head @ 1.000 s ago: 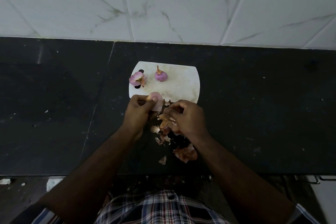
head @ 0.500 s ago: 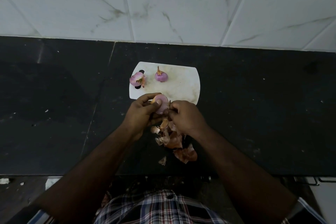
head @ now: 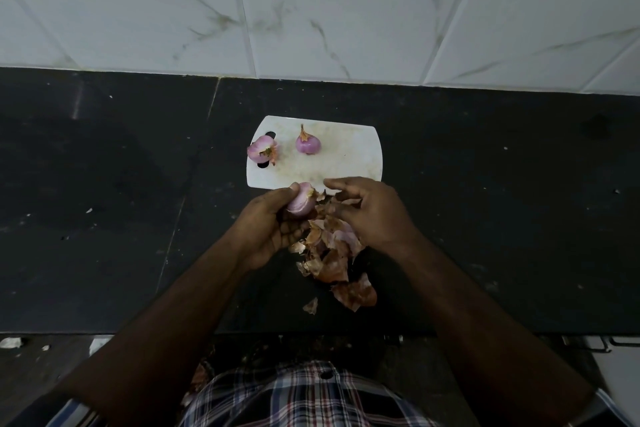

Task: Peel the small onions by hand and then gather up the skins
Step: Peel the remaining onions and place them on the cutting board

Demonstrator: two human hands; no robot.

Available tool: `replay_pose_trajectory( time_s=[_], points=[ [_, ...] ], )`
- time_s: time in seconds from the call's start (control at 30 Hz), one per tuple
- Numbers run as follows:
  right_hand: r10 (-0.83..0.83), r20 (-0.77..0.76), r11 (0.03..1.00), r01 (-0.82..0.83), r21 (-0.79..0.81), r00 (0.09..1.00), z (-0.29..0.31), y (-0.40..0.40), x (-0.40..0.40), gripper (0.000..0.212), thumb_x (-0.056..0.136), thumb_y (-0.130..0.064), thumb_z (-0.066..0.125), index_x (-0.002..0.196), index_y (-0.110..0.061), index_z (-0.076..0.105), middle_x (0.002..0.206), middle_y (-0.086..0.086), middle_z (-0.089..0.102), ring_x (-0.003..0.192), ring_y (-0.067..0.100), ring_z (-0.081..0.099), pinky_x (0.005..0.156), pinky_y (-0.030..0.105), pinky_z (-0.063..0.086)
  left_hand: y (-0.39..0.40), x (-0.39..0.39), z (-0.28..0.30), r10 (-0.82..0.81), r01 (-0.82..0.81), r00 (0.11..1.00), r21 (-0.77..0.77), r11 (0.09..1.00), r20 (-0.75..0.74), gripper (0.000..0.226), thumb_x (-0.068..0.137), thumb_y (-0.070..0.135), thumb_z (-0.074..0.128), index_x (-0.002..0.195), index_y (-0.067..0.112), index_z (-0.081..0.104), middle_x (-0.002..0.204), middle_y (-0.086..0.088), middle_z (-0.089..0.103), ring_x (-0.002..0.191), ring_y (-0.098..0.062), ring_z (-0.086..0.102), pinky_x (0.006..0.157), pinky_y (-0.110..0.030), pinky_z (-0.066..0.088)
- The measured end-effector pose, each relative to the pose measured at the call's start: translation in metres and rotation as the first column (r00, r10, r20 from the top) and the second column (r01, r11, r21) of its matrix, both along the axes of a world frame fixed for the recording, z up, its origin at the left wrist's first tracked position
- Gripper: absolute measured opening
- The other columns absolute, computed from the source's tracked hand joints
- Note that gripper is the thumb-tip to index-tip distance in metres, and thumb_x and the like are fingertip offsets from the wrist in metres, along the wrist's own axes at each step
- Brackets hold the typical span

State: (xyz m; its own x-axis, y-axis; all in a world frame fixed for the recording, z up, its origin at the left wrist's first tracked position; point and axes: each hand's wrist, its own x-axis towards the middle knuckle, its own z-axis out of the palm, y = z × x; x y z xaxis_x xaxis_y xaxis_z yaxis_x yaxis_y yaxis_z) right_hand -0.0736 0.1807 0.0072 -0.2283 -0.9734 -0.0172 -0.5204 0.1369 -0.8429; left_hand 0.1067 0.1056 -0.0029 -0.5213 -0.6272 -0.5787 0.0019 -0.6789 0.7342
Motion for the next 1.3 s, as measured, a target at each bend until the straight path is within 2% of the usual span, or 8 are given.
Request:
replay_pose_trajectory(
  time_s=[0.23,0.53,0.7,0.83,0.93,1.03,1.13,1.3],
  points=[
    [0.026,0.038,0.945,-0.012,-0.326,0.999,-0.004,-0.009,0.014,0.022,0.077,-0.003,0.079,0.098,-0.008,0.078,0.099,0.004,0.074,0.097,0.011,0.069,0.089,0.026,0.055,0.001,-0.007,0.007,-0.126,0.125,0.99,0.029,0.992,0.069,0.043,0.099,0.05,0.051,0.086,0.011,0.064,0.063,-0.008,0.057,0.045,-0.012,0.044,0.042,-0.02,0.037],
    [-0.133,0.076,0.973,0.144,-0.178,0.988,-0.002,-0.012,0.025,0.007,0.089,-0.008,0.069,0.09,-0.01,0.076,0.085,-0.006,0.073,0.082,0.007,0.067,0.076,0.023,0.056,0.005,-0.012,0.005,-0.095,0.106,0.986,-0.077,0.991,0.134,0.047,0.1,0.051,0.049,0.084,0.009,0.063,0.058,-0.01,0.053,0.042,-0.014,0.039,0.039,-0.021,0.031],
    [-0.249,0.381,0.96,0.28,-0.027,0.89,0.003,-0.012,0.026,0.016,0.093,-0.006,0.063,0.085,-0.015,0.073,0.084,0.002,0.074,0.082,0.015,0.071,0.08,0.037,0.061,0.002,-0.01,0.005,-0.11,0.128,0.984,-0.136,0.982,0.137,0.044,0.1,0.048,0.051,0.09,0.008,0.066,0.062,-0.009,0.057,0.046,-0.014,0.042,0.042,-0.021,0.034],
    [-0.245,0.31,0.961,0.272,-0.049,0.919,0.007,-0.007,0.016,0.011,0.09,-0.007,0.069,0.091,-0.017,0.075,0.088,-0.002,0.075,0.086,0.012,0.072,0.079,0.032,0.061,0.001,-0.008,0.005,-0.102,0.119,0.985,-0.119,0.986,0.138,0.043,0.101,0.047,0.051,0.089,0.008,0.066,0.059,-0.007,0.055,0.044,-0.013,0.041,0.04,-0.021,0.034],
    [-0.089,0.311,0.99,0.119,-0.079,0.946,0.011,-0.004,0.011,0.028,0.088,-0.001,0.069,0.11,-0.018,0.074,0.1,-0.005,0.074,0.097,0.005,0.07,0.085,0.022,0.056,0.001,-0.008,0.005,-0.104,0.122,0.983,-0.114,0.986,0.15,0.042,0.101,0.046,0.05,0.089,0.008,0.064,0.059,-0.007,0.055,0.043,-0.013,0.04,0.039,-0.021,0.033],
    [0.039,0.054,0.994,-0.033,-0.107,0.998,0.01,-0.004,0.014,0.028,0.085,-0.009,0.074,0.112,-0.017,0.074,0.105,-0.005,0.071,0.102,0.005,0.065,0.091,0.022,0.053,0.002,-0.009,0.006,-0.106,0.128,0.98,-0.126,0.984,0.169,0.041,0.102,0.045,0.049,0.086,0.01,0.064,0.059,-0.008,0.054,0.043,-0.013,0.039,0.039,-0.021,0.031],
    [-0.064,-0.013,0.977,0.06,-0.203,0.998,0.006,-0.004,0.021,0.011,0.081,-0.008,0.076,0.091,-0.014,0.077,0.09,-0.004,0.071,0.088,0.008,0.066,0.082,0.029,0.056,0.004,-0.011,0.007,-0.095,0.118,0.981,-0.133,0.984,0.168,0.041,0.101,0.045,0.049,0.087,0.009,0.063,0.06,-0.009,0.053,0.043,-0.014,0.037,0.04,-0.021,0.029],
    [-0.193,-0.143,0.935,0.138,-0.327,0.971,-0.003,-0.004,0.031,0.006,0.085,-0.004,0.07,0.088,-0.009,0.071,0.086,-0.003,0.068,0.082,0.008,0.061,0.074,0.013,0.047,0.005,-0.011,0.006,-0.088,0.112,0.985,-0.163,0.98,0.15,0.041,0.102,0.043,0.049,0.084,0.008,0.064,0.062,-0.012,0.053,0.046,-0.015,0.038,0.041,-0.021,0.031]
  ],
)
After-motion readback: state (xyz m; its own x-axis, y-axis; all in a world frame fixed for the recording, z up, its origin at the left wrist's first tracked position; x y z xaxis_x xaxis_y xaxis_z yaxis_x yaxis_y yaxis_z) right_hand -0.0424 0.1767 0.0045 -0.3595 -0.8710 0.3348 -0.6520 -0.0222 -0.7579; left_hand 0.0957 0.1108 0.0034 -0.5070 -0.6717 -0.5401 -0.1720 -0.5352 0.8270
